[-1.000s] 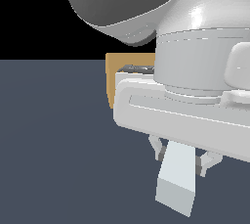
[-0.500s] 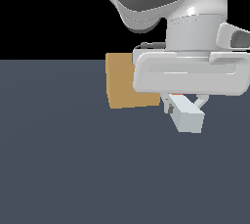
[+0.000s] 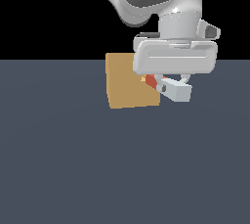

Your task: Insert the peg into the horizontal hole in a box.

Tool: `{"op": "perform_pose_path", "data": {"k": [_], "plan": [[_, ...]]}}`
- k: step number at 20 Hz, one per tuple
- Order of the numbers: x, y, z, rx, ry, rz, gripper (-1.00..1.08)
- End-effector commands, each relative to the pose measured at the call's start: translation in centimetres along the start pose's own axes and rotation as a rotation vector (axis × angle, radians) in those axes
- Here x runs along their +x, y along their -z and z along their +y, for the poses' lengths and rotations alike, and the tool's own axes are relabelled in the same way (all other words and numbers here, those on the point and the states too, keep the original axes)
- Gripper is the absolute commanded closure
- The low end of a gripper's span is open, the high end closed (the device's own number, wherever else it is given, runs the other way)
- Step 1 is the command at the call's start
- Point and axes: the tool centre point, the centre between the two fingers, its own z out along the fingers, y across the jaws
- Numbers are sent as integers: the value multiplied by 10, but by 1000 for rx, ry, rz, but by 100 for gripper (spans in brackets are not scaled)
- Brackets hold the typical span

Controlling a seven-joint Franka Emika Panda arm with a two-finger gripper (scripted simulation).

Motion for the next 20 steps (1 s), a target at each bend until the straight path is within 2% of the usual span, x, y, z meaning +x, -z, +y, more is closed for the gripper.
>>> {"op": "perform_pose_path", "data": {"k": [1, 20], "plan": [[10, 5, 1, -2, 36, -1, 108], [17, 6, -1, -2, 52, -1, 108]]}}
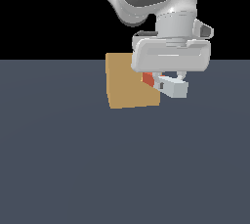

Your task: Insert the peg into the horizontal hole in a box.

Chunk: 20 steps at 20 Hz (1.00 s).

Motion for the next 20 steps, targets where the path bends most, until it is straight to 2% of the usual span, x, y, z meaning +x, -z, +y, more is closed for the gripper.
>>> {"op": "perform_pose_path", "data": {"k": [1, 5, 13, 16, 20], "plan": [[6, 2, 1, -3, 1, 0, 108], [28, 2, 0, -4, 1, 0, 108], [97, 3, 0, -6, 1, 0, 108], [110, 4, 0, -6, 1, 0, 108], [116, 4, 1, -6, 1, 0, 108]]}}
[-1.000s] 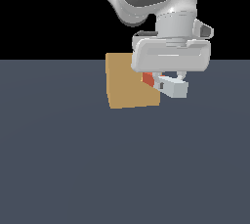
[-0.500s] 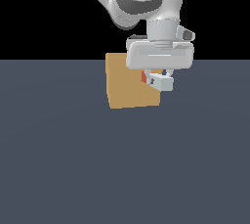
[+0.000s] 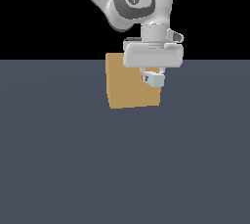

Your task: Insert the peg into the horizontal hole in a box.

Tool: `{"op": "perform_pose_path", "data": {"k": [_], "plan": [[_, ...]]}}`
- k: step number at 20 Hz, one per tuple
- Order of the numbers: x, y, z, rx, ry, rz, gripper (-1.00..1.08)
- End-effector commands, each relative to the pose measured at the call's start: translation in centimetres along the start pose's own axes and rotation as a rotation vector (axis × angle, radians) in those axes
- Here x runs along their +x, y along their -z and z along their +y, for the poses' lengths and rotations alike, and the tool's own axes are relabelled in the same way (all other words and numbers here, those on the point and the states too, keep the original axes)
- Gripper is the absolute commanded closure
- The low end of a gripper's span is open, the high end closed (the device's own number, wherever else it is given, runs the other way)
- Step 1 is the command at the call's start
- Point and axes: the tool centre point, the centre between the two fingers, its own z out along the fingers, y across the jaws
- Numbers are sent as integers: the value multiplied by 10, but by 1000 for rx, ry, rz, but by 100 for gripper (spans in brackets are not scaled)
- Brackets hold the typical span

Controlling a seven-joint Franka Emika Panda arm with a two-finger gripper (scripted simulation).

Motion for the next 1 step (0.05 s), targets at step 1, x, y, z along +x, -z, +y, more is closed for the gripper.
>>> {"op": "perform_pose_path", "data": {"k": [1], "plan": [[8, 2, 2, -4, 6, 3, 108]]}}
